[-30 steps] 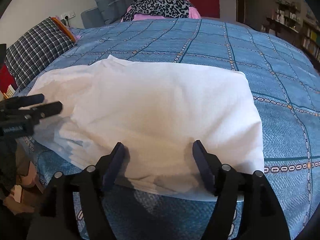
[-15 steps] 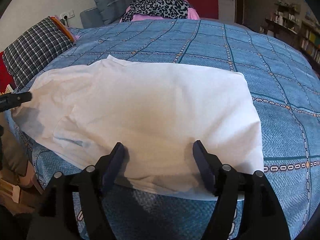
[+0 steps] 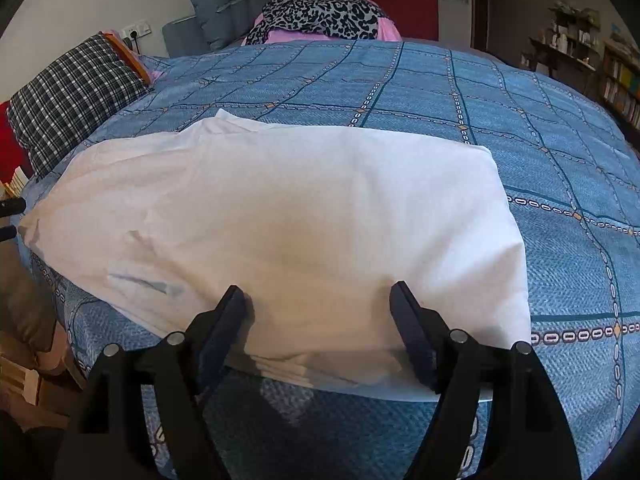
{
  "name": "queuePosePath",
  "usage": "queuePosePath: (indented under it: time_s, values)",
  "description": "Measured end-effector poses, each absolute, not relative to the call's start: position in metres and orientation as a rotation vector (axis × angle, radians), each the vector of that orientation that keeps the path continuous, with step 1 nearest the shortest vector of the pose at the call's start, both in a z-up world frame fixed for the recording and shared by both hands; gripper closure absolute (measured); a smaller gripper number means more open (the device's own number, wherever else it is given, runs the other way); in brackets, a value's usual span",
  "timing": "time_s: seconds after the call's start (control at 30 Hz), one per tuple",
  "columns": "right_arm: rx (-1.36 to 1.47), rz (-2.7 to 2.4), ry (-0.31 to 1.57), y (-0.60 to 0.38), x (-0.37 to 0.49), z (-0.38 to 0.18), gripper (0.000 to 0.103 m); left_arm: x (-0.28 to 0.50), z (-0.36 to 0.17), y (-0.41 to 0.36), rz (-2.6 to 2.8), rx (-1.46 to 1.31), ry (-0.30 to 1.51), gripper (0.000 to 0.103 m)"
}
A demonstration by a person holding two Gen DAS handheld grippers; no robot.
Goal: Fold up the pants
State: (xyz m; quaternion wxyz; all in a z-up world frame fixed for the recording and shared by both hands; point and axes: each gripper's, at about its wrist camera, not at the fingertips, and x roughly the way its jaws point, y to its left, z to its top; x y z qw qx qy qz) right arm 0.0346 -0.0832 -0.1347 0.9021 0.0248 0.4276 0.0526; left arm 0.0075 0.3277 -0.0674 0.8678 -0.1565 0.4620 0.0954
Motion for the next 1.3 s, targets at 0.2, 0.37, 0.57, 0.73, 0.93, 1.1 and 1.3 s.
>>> queuePosePath:
  time_s: [0.2,0.37,0.57,0.73,0.93,1.1,1.3]
  values:
    - [0.048,0.110,0.878,-0.084,0.034,-0.135,0.028,0.013,-0.090,0.348,0.217,-0.349,0.954,0.006]
    - [0.043,0.110,0.874,-0.085,0.034,-0.135,0.028,0.027,-0.104,0.359,0.184,-0.452,0.938,0.007]
    - [0.037,0.107,0.870,-0.084,0.034,-0.136,0.028,0.030,-0.107,0.367,0.194,-0.542,0.916,0.030]
    - [0.029,0.103,0.867,-0.083,0.035,-0.136,0.027,0.024,-0.104,0.383,0.192,-0.649,0.887,0.052]
    - [0.027,0.100,0.863,-0.083,0.034,-0.136,0.027,0.023,-0.109,0.388,0.196,-0.712,0.882,0.052]
    - [0.027,0.100,0.862,-0.083,0.034,-0.136,0.027,0.025,-0.116,0.384,0.193,-0.737,0.890,0.033]
    - [0.024,0.099,0.855,-0.082,0.033,-0.136,0.027,0.037,-0.101,0.377,0.206,-0.727,0.868,0.050]
